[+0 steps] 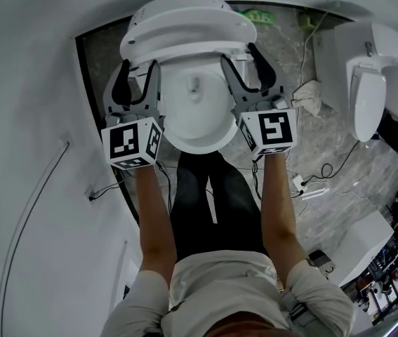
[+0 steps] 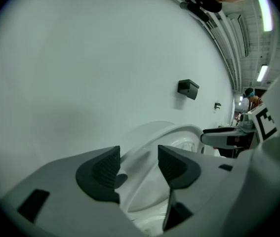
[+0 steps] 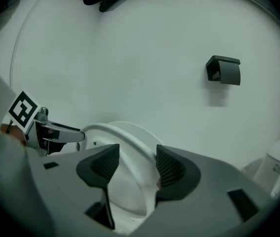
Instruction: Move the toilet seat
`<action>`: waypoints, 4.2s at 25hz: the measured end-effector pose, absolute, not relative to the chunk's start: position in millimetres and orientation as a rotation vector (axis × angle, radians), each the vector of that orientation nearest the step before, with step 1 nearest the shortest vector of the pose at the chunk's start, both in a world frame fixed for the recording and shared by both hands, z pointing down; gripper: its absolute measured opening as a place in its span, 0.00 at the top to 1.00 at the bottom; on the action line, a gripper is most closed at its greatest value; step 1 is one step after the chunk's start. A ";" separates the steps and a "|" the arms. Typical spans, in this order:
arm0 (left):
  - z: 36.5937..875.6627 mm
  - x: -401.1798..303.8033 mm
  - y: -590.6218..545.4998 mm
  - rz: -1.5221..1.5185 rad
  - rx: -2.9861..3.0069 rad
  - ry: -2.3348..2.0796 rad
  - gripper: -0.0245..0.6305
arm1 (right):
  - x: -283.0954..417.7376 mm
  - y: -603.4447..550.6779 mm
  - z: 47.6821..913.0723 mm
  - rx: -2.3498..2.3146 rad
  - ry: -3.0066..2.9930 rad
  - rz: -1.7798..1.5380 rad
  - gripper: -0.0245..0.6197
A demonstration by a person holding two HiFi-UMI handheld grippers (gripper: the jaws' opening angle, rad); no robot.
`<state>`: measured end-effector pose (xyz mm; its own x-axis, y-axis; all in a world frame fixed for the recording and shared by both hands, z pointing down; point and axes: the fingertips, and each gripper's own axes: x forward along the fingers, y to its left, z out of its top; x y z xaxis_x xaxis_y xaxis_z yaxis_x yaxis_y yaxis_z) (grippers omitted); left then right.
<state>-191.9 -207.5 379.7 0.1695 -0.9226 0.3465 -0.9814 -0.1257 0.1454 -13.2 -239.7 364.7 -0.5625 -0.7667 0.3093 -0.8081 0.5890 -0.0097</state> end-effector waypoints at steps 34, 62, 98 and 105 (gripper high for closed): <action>376.4 -195.4 -243.0 0.303 2.159 -1.815 0.57 | -24.8 -271.1 366.9 1.306 -2.489 0.137 0.57; 361.7 -180.7 -232.5 0.306 2.192 -1.814 0.57 | -24.6 -259.5 356.3 1.279 -2.494 0.094 0.51; 152.1 -89.6 -90.3 0.190 2.440 -1.799 0.92 | 22.0 -101.2 153.1 1.235 -2.706 0.112 0.93; 103.3 -76.2 -50.8 0.169 2.482 -1.829 0.92 | 37.4 -65.4 116.8 1.203 -2.729 0.096 0.93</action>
<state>-76.2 -50.8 103.3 0.2925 -0.9488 0.1196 -0.9546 -0.2970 -0.0215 37.4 -65.4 116.8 -0.6645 -0.7279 0.1693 -0.7380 0.6748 0.0046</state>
